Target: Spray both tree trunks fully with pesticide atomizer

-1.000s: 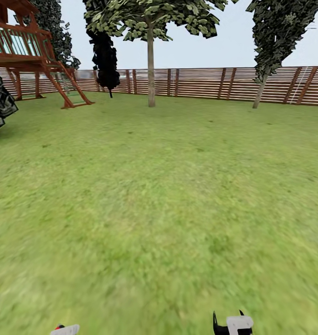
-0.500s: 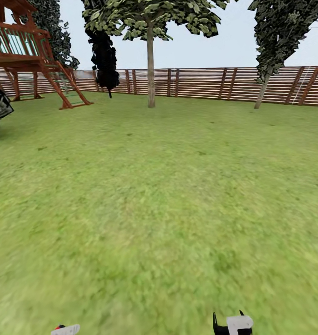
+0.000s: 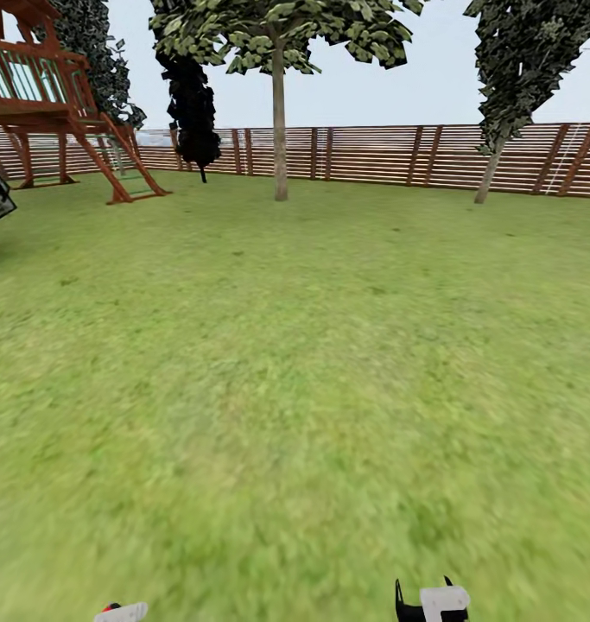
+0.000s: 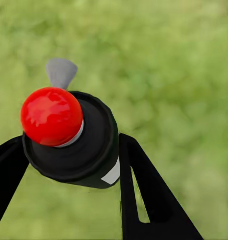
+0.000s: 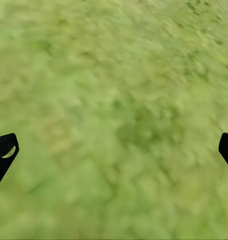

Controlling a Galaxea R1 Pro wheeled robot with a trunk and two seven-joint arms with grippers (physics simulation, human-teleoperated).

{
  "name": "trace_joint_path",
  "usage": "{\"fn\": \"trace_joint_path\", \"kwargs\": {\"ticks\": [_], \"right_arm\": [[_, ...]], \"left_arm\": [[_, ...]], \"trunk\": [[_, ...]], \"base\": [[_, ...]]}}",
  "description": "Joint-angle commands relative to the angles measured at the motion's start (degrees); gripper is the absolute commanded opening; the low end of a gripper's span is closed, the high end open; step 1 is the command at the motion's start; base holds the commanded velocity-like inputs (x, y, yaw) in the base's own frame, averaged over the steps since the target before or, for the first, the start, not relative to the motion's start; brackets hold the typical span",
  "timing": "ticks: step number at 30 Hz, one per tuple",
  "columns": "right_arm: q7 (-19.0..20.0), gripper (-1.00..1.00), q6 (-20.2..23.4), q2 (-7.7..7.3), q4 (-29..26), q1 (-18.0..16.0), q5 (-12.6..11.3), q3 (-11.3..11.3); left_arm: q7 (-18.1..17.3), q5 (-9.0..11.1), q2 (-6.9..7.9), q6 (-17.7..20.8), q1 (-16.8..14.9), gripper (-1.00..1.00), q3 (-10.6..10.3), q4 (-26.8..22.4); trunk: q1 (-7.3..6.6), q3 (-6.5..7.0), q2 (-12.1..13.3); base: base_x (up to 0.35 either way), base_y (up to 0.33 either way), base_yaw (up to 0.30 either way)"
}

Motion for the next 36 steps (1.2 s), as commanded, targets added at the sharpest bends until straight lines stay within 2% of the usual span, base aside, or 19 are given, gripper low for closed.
{"fn": "trace_joint_path", "kwargs": {"ticks": [1, 36], "right_arm": [[0.0, 1.0, 0.0, 0.0, 0.0, 0.0, 0.0, 0.0], [0.0, 1.0, 0.0, 0.0, 0.0, 0.0, 0.0, 0.0]], "left_arm": [[0.0, 0.0, 0.0, 0.0, 0.0, -1.0, 0.0, 0.0], [0.0, 0.0, 0.0, -0.1, 0.0, -1.0, 0.0, 0.0]], "trunk": [[0.0, 0.0, 0.0], [0.0, 0.0, 0.0]], "base": [[0.339, 0.0, 0.0], [0.34, 0.0, 0.0]]}}
